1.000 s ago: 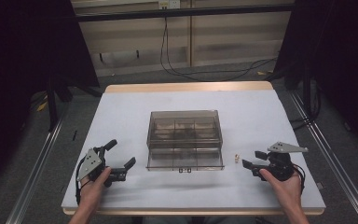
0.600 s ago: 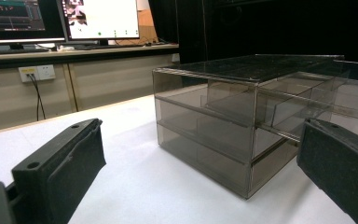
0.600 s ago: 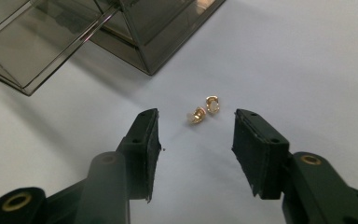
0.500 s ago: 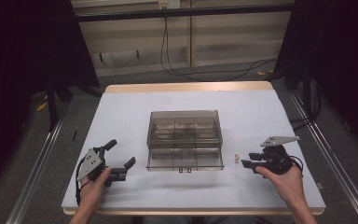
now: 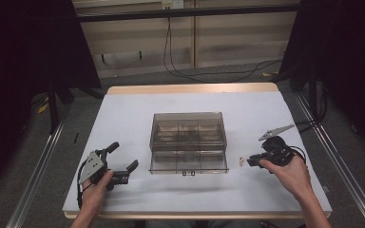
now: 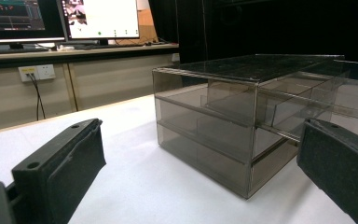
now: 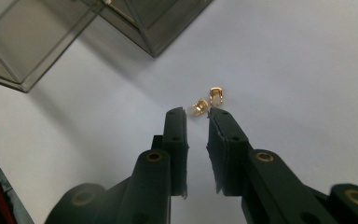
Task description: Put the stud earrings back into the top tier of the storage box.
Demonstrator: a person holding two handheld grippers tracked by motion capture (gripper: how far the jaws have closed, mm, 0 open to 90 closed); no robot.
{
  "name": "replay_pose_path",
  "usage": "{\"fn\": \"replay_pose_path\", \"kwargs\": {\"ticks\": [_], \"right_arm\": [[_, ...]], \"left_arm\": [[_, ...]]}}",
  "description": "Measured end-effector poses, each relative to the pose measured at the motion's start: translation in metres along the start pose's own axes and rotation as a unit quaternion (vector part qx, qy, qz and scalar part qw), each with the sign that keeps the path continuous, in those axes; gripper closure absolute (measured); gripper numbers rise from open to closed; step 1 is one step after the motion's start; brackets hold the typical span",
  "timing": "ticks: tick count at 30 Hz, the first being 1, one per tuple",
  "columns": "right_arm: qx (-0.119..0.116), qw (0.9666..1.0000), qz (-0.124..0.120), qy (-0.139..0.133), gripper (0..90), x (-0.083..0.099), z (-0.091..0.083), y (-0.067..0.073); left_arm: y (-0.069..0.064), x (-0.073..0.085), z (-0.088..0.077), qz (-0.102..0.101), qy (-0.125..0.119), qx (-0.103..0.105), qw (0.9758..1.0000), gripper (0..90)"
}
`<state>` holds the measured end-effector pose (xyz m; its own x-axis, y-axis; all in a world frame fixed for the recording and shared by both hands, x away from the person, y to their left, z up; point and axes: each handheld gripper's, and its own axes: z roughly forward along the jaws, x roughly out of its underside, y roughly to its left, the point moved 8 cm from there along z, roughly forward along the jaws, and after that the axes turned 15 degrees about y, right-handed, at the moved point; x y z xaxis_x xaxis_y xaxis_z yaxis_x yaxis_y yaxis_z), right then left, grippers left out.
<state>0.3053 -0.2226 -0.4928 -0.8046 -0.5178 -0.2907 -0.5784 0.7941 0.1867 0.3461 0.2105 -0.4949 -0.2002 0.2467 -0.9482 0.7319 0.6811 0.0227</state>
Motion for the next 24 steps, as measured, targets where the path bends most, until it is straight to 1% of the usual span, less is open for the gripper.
{"fn": "replay_pose_path", "kwargs": {"ticks": [3, 6, 7, 10, 11, 12, 13, 14, 15, 16, 18, 20, 21, 22, 23, 24], "right_arm": [[-0.005, 0.9997, -0.010, 0.024, 78.8, -0.003, 0.004, 0.000], [-0.004, 0.9983, -0.020, 0.055, 79.1, -0.006, 0.008, 0.000], [-0.004, 0.9979, -0.024, 0.060, 79.0, -0.007, 0.009, 0.001], [-0.005, 0.9953, -0.043, 0.086, 78.2, -0.013, 0.014, 0.003], [-0.004, 0.9942, -0.047, 0.097, 77.9, -0.014, 0.016, 0.003], [-0.003, 0.9936, -0.044, 0.104, 77.8, -0.015, 0.017, 0.003], [-0.004, 0.9923, -0.046, 0.115, 77.4, -0.015, 0.019, 0.002], [-0.004, 0.9919, -0.046, 0.118, 77.4, -0.017, 0.020, 0.002], [-0.003, 0.9914, -0.047, 0.122, 77.4, -0.019, 0.022, 0.002], [-0.004, 0.9905, -0.049, 0.129, 77.4, -0.019, 0.023, 0.002], [-0.002, 0.9895, -0.047, 0.137, 77.4, -0.021, 0.026, 0.001], [0.003, 0.9892, -0.048, 0.138, 78.0, -0.023, 0.028, 0.001], [0.002, 0.9884, -0.052, 0.143, 78.3, -0.024, 0.028, 0.001], [0.003, 0.9888, -0.051, 0.140, 78.6, -0.025, 0.030, 0.001], [0.004, 0.9876, -0.053, 0.148, 78.9, -0.025, 0.030, 0.002], [0.006, 0.9871, -0.055, 0.150, 79.3, -0.027, 0.031, 0.002]], "left_arm": [[0.000, 0.000, 0.000, -0.003, -0.001, 0.000, 1.0000, 0.7], [0.000, 0.000, 0.000, -0.003, -0.002, 0.000, 1.0000, 0.7], [0.000, 0.000, 0.000, -0.003, -0.002, 0.000, 1.0000, 0.7], [0.000, 0.000, 0.000, -0.004, -0.001, 0.000, 1.0000, 0.7], [0.000, 0.000, 0.000, 0.000, 0.000, 0.000, 1.0000, 0.7], [0.000, 0.000, 0.000, -0.003, -0.001, 0.000, 1.0000, 0.7], [0.000, 0.000, 0.000, -0.003, -0.001, 0.000, 1.0000, 0.7], [0.000, 0.000, 0.000, -0.003, -0.001, 0.001, 1.0000, 0.7], [0.000, 0.000, 0.000, 0.000, 0.003, -0.003, 1.0000, 0.7], [0.000, 0.000, 0.000, 0.001, 0.001, 0.001, 1.0000, 0.7], [0.000, 0.000, 0.000, 0.000, 0.000, 0.001, 1.0000, 0.7], [0.000, 0.000, 0.000, -0.001, 0.000, 0.001, 1.0000, 0.7], [0.000, 0.000, 0.000, -0.001, 0.000, 0.002, 1.0000, 0.7], [0.000, 0.000, 0.000, -0.001, 0.000, 0.001, 1.0000, 0.7], [0.000, 0.000, 0.000, -0.001, 0.000, 0.001, 1.0000, 0.7], [0.000, 0.000, 0.000, -0.001, 0.000, 0.001, 1.0000, 0.7]]}}
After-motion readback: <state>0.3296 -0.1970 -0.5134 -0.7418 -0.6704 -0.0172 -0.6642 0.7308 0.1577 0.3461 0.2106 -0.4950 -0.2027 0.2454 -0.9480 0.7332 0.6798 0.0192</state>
